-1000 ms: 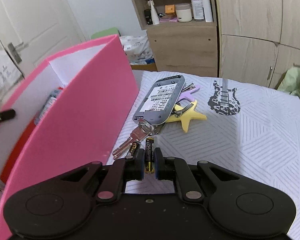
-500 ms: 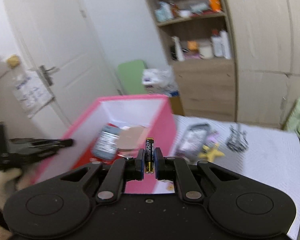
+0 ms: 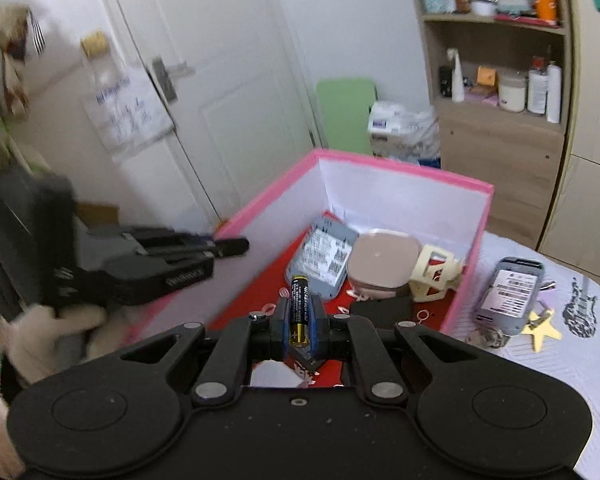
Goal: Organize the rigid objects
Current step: 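Drop the AA battery into the pink box with the right gripper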
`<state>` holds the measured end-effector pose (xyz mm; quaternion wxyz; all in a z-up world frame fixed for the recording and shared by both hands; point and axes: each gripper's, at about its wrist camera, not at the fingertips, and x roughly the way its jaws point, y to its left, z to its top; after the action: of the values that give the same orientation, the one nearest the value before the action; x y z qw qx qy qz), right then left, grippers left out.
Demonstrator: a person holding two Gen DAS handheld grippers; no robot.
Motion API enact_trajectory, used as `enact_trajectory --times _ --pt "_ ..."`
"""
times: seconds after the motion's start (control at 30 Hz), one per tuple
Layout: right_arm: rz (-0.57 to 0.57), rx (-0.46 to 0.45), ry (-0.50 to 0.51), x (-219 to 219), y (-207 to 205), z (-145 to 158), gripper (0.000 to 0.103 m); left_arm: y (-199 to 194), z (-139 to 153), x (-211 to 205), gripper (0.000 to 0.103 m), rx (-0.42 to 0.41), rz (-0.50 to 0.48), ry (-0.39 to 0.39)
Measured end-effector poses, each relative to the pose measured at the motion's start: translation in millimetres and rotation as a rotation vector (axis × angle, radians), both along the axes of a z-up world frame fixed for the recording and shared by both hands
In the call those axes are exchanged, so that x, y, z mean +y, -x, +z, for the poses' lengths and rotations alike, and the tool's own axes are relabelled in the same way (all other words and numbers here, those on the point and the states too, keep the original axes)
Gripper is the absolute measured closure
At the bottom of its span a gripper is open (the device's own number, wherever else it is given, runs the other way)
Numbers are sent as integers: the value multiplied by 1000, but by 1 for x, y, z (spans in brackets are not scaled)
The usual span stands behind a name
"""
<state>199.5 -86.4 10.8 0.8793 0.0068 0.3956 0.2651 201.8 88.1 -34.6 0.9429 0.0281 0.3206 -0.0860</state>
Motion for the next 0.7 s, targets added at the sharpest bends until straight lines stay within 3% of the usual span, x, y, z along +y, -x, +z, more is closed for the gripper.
enact_trajectory --times 0.27,0.43,0.5,0.7 --pt "89 100 178 45 -41 -34 92 -1 -1 1 95 0 0 7" --pt "49 147 273 58 -61 -53 91 -1 -2 1 95 1 0 20" --pt "23 137 224 50 -61 -46 86 -1 -2 1 95 2 -3 21" --pt "-19 88 59 11 -41 -8 84 -1 -2 1 95 2 -7 24"
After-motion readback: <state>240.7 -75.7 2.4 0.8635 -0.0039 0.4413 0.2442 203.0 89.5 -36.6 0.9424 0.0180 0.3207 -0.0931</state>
